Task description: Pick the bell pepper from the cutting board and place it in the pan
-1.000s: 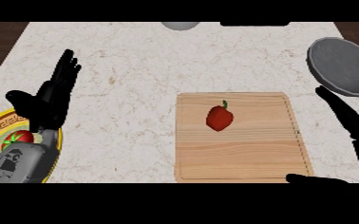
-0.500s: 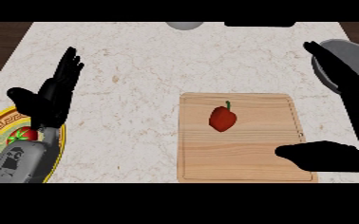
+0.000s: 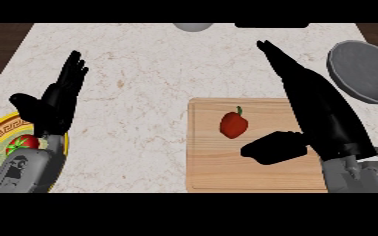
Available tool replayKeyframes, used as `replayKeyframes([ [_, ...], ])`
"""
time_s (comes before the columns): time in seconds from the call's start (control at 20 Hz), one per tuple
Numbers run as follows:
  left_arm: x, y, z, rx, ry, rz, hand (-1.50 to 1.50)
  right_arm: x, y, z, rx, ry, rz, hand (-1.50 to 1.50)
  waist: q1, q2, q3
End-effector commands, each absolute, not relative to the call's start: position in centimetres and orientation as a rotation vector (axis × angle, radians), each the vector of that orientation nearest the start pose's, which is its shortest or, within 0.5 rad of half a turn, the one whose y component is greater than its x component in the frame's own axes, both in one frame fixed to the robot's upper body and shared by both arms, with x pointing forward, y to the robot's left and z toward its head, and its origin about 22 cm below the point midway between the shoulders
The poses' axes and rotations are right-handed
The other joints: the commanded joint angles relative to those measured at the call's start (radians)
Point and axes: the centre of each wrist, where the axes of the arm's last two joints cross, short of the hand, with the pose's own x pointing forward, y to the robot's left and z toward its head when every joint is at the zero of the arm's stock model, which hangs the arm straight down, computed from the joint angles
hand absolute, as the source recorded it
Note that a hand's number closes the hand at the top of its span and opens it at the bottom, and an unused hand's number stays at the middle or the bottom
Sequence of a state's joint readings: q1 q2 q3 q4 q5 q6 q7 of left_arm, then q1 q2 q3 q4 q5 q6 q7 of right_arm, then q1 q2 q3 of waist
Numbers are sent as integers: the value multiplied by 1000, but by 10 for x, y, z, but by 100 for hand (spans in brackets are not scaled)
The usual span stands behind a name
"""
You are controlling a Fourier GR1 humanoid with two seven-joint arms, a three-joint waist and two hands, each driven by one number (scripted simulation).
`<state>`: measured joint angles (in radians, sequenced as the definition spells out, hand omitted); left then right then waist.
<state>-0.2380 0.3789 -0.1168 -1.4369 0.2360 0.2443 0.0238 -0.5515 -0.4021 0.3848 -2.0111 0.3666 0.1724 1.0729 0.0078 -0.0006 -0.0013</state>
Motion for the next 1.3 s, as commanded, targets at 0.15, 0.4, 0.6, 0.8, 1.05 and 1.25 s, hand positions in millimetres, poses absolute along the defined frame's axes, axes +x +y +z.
replayKeyframes([
  [0.15, 296, 277, 47, 201, -1632, -44, 0, 261, -128, 192, -712, -1173, 797, -150, -1, 0, 0],
  [0.4, 301, 274, 56, 196, -1600, -56, 0, 270, -131, 181, -782, -1117, 777, -150, -5, -1, 1],
  [0.6, 308, 270, 65, 209, -1606, -49, 0, 277, -156, 160, -744, -1076, 790, -150, -12, 1, 2],
  [0.8, 285, 286, 46, 207, -1609, -48, 0, 270, -141, 150, -686, -1065, 815, -150, -4, -1, 1],
  [1.05, 281, 283, 51, 199, -1616, -47, 0, 280, -152, 148, -663, -1035, 871, -150, -3, -1, 1],
  [1.25, 303, 286, 40, 197, -1607, -57, 0, 294, -129, 122, -660, -1025, 917, -150, -6, 2, 1],
])
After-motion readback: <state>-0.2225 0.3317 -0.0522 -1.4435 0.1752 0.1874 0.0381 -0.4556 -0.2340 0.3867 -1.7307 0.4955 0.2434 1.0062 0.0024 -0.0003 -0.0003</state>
